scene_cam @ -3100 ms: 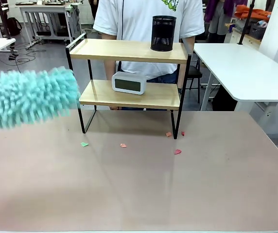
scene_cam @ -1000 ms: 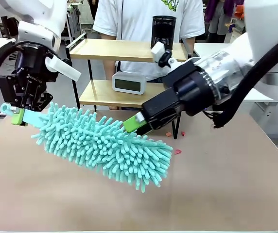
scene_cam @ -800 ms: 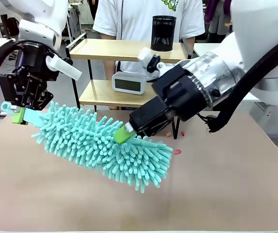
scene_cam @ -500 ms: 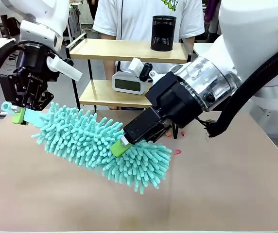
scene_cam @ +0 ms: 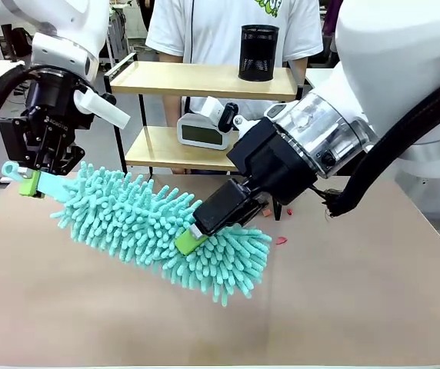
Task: Clean the shelf.
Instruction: Hand the Duster back to the human.
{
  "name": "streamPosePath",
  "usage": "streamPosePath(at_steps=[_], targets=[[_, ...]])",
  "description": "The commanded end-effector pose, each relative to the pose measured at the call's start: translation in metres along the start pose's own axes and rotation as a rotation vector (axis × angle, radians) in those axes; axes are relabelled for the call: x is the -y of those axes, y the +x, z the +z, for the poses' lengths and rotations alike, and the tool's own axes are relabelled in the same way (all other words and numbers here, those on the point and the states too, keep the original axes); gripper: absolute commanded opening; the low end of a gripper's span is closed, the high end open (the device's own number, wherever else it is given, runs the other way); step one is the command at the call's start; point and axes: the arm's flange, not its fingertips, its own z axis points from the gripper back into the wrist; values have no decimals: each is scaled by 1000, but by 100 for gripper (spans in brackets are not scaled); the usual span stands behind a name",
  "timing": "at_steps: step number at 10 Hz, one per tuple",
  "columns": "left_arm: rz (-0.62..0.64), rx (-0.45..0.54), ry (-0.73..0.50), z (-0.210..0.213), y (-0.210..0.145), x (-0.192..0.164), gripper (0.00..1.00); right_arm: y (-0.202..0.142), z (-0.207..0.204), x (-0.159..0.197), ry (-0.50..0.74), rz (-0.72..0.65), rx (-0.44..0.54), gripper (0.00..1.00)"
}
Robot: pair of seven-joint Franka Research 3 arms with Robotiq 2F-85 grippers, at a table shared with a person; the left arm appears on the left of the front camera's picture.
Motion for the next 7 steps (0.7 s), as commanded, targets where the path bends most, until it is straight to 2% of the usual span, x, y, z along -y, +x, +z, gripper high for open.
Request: streamPosePath(at_steps=[1,2,7], targets=[[11,6,-7,4,-1,3,13,3,1,0,-7,-21,1,38],[13,8,-9,4,-1,3,13,3,2,0,-8,-20,5,0],[15,0,-23,2,-1,2,13,1,1,3,6,-14,-3,0]])
